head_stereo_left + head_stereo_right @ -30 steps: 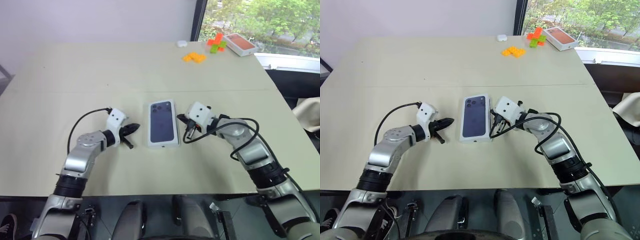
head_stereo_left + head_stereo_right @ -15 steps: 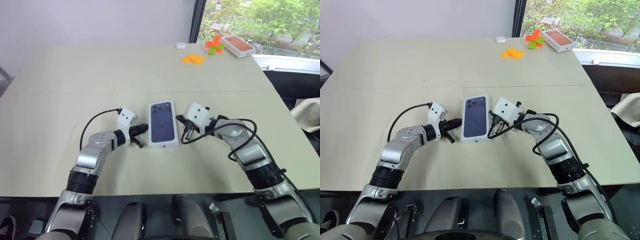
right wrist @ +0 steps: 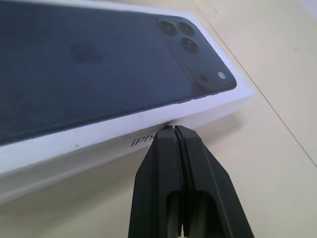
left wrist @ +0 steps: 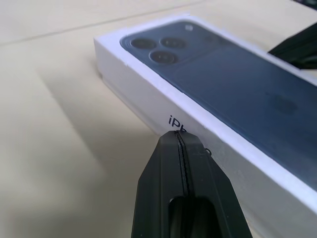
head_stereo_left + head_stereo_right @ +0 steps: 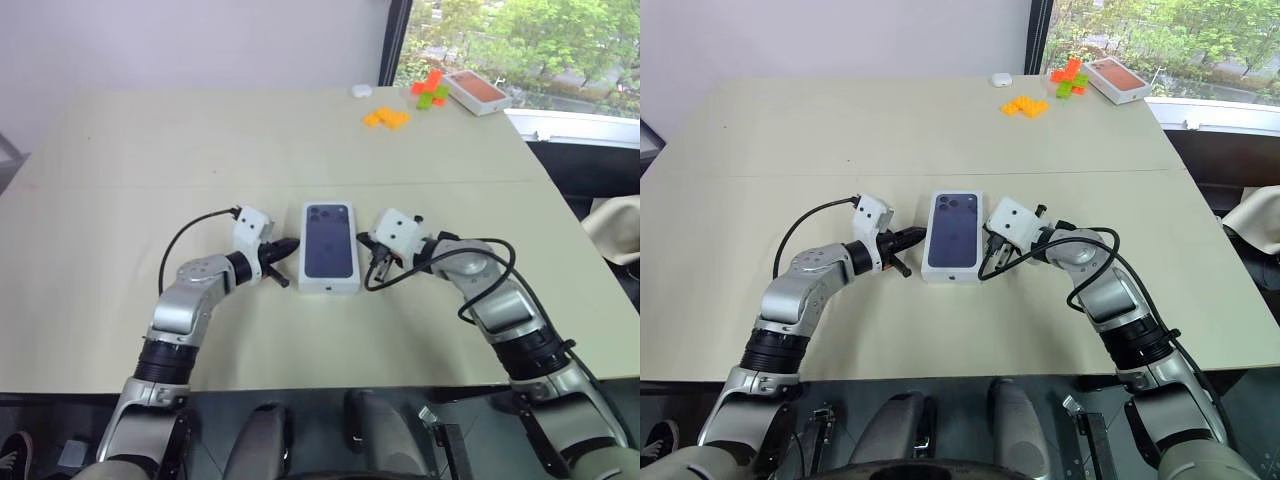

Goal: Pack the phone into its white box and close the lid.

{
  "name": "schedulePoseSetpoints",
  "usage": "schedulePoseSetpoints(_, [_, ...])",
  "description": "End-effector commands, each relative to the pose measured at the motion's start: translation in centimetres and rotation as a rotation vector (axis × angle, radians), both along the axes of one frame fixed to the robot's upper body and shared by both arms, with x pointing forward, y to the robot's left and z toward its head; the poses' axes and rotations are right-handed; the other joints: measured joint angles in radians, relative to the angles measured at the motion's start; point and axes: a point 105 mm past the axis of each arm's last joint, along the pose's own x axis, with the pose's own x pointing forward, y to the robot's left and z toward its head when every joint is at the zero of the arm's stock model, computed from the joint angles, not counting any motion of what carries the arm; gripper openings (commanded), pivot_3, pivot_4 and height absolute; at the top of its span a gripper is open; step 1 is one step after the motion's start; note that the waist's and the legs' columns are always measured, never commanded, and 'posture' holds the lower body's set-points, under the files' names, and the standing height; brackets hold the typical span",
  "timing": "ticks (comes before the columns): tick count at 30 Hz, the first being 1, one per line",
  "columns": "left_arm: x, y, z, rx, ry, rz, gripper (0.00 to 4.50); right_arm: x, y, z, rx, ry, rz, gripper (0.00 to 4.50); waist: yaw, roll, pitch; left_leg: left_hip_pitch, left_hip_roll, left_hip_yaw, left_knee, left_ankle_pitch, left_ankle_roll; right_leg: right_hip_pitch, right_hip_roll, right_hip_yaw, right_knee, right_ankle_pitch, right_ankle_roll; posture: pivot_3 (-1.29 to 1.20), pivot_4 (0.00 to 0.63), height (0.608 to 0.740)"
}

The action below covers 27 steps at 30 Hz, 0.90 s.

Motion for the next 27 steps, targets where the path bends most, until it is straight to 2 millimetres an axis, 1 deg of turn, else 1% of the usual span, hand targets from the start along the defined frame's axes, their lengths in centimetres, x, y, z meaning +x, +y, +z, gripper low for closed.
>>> schedulePoseSetpoints(1, [-0.6, -2.0, 2.4, -0.033, -0.079, -0.081, 0.00, -0.4, 1.1, 1.5, 0.023, -0.045, 0.048, 0.06, 0.000, 0.000, 0.000, 0.000, 0.000, 0.000, 0.000, 0.000, 0.000, 0.000, 0.000, 0.000, 0.000, 0.000, 0.000, 0.00, 0.150, 0.740])
schedulePoseSetpoints(8, [-1.2, -2.0, 1.4, 0.000, -0.064, -0.104, 0.00, -0.8, 1.1, 1.1, 0.010, -0.039, 0.054, 0.06, 0.000, 0.000, 0.000, 0.000, 0.000, 0.000, 0.000, 0.000, 0.000, 0.000, 0.000, 0.000, 0.000, 0.000, 0.000, 0.00, 0.150, 0.740])
schedulePoseSetpoints(16, [-1.0, -0.5, 0.2, 0.034, -0.037, -0.057, 0.00, -1.0, 1.6, 1.6, 0.018, -0.051, 0.070, 0.06, 0.000, 0.000, 0.000, 0.000, 0.000, 0.000, 0.000, 0.000, 0.000, 0.000, 0.000, 0.000, 0.000, 0.000, 0.000, 0.00, 0.150, 0.740])
schedulePoseSetpoints(24, [-0.7, 0.7, -0.4, 0.039, -0.018, -0.012, 0.00, -0.8, 1.6, 2.2, 0.016, -0.064, 0.064, 0.06, -0.002, 0.000, 0.000, 0.000, 0.000, 0.000, 0.000, 0.000, 0.000, 0.000, 0.000, 0.000, 0.000, 0.000, 0.000, 0.00, 0.150, 0.740])
schedulePoseSetpoints(27, [-0.6, 0.8, -0.4, 0.032, -0.012, -0.011, 0.00, -0.8, 1.5, 1.9, 0.013, -0.057, 0.061, 0.06, -0.002, 0.000, 0.000, 0.000, 0.000, 0.000, 0.000, 0.000, 0.000, 0.000, 0.001, 0.000, 0.000, 0.000, 0.000, 0.00, 0.150, 0.740])
